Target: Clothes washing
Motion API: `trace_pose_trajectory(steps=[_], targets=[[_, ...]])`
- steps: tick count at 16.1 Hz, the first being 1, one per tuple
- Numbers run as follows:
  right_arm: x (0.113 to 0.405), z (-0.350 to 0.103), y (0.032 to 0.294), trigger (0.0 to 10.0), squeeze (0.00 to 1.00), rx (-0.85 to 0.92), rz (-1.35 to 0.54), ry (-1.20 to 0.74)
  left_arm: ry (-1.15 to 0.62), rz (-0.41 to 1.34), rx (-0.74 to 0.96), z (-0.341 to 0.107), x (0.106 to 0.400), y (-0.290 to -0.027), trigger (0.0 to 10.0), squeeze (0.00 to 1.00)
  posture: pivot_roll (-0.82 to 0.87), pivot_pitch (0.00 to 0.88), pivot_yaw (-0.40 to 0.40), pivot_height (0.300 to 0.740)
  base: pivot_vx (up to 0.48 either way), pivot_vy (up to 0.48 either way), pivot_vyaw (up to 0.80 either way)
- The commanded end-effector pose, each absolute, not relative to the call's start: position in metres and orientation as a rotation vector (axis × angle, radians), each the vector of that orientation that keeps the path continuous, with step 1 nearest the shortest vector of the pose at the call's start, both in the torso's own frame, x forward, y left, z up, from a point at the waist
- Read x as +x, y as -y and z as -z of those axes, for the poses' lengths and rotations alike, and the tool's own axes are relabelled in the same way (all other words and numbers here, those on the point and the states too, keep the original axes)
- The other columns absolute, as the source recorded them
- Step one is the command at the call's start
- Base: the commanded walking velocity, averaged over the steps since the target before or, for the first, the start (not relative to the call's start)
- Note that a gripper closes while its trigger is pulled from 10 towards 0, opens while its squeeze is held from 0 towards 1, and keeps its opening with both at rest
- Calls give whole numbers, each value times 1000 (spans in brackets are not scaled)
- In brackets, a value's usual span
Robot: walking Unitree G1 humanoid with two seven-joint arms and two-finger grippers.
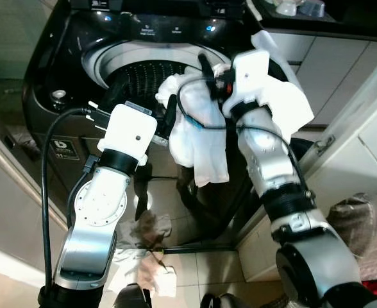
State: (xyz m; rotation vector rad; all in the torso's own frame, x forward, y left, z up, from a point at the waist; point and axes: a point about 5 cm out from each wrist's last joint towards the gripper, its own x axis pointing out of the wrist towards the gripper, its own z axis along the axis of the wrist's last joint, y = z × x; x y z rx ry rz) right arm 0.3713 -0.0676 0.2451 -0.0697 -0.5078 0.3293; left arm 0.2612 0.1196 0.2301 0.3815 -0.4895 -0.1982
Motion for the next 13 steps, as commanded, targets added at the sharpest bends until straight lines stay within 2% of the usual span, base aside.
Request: trace_pose_trajectory(steps=[1, 3, 6, 7, 11, 13], targets=[[371, -258, 74, 10000, 0, -73, -295, 565, 513, 208, 380, -235, 259, -117, 10000, 0, 105, 110, -66, 740, 0, 0, 0], [371, -266, 76, 10000, 0, -70, -281, 599, 514, 207, 380, -235, 259, -117, 10000, 0, 103, 105, -72, 740, 0, 0, 0], [367, -254, 111, 10000, 0, -127, -112, 600, 517, 200, 378, -235, 260, -116, 10000, 0, 97, 86, -92, 740, 0, 0, 0], [357, -259, 128, 10000, 0, -210, -8, 657, 517, 198, 378, -234, 260, -116, 10000, 0, 93, 79, -98, 740, 0, 0, 0], [320, -227, 126, 10000, 0, -229, -306, 496, 515, 195, 381, -232, 259, -118, 10000, 0, 67, 66, -112, 740, 0, 0, 0], [320, -209, 146, 10000, 0, -266, -261, 384, 511, 202, 374, -230, 259, -116, 10000, 0, 39, 66, -118, 740, 0, 0, 0]])
